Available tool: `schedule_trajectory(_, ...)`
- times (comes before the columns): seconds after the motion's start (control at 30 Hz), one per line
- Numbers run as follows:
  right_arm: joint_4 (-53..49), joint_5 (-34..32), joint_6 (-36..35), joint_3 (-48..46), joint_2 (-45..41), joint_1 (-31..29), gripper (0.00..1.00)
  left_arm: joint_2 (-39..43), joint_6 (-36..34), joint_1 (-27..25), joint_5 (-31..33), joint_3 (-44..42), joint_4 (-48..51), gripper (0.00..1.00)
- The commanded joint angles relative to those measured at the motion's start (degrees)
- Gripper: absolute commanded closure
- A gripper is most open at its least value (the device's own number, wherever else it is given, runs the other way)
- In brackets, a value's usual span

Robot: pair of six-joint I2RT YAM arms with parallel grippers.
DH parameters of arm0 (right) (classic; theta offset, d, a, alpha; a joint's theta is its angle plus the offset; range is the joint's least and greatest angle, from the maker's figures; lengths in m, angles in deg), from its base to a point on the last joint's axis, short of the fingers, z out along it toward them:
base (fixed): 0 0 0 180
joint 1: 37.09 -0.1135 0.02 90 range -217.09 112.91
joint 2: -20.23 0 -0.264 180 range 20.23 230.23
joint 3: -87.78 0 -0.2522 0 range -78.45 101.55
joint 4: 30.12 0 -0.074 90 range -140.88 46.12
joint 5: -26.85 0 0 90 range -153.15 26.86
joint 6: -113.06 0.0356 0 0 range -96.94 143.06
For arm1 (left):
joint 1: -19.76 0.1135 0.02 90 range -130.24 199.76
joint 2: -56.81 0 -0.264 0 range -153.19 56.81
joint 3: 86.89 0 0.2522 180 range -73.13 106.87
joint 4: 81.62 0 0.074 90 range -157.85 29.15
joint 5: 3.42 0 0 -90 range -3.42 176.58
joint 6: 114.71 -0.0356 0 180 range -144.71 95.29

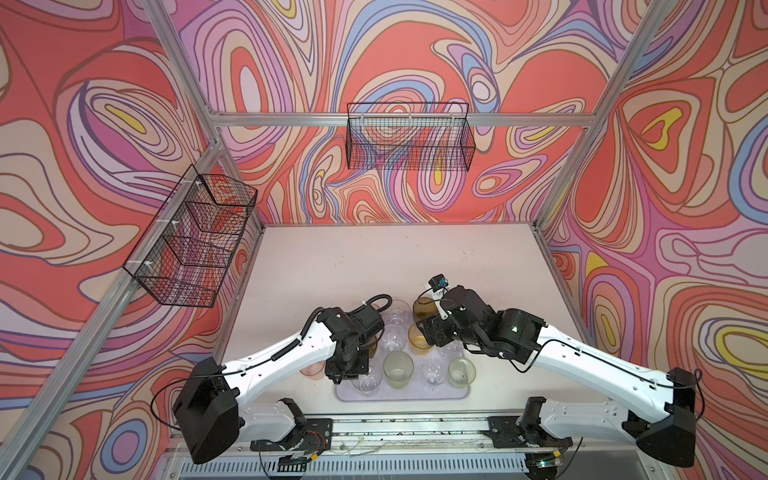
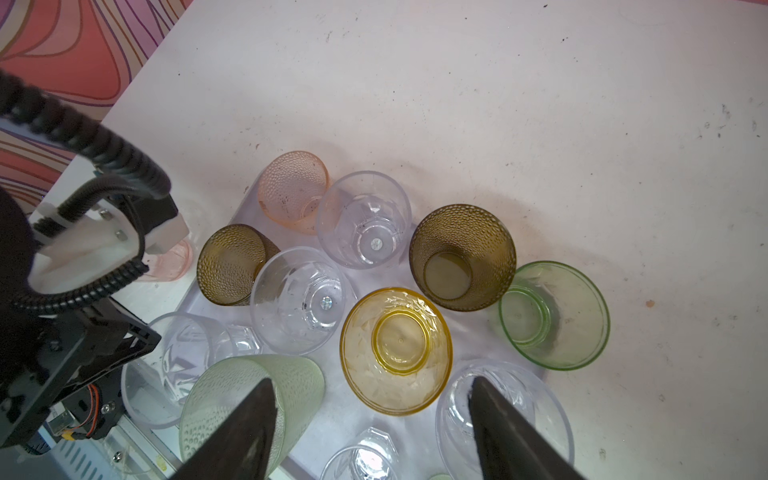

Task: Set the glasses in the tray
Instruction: 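Lower the clear tumbler onto the tray and open the left gripper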

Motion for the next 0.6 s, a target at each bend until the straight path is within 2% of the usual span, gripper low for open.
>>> schedule_trajectory(0.0, 0.33, -0.02, 0.19, -0.37, -0.78, 0.23, 0.24, -0.58, 0.78, -0.42, -0.41, -0.14, 0.67, 0.88)
schedule_trajectory(0.4, 0.37, 0.01, 0.16, -0.47, -0.69, 0.21, 0.24, -0.45, 0.76, -0.47, 0.06, 0.64, 1.86, 0.79)
schedule_trajectory(0.57, 0.48, 0.06, 0.07, -0.48, -0.6, 0.24, 0.24, -0.23, -0.15, -0.53, 0.94, 3.45, 4.47, 0.67)
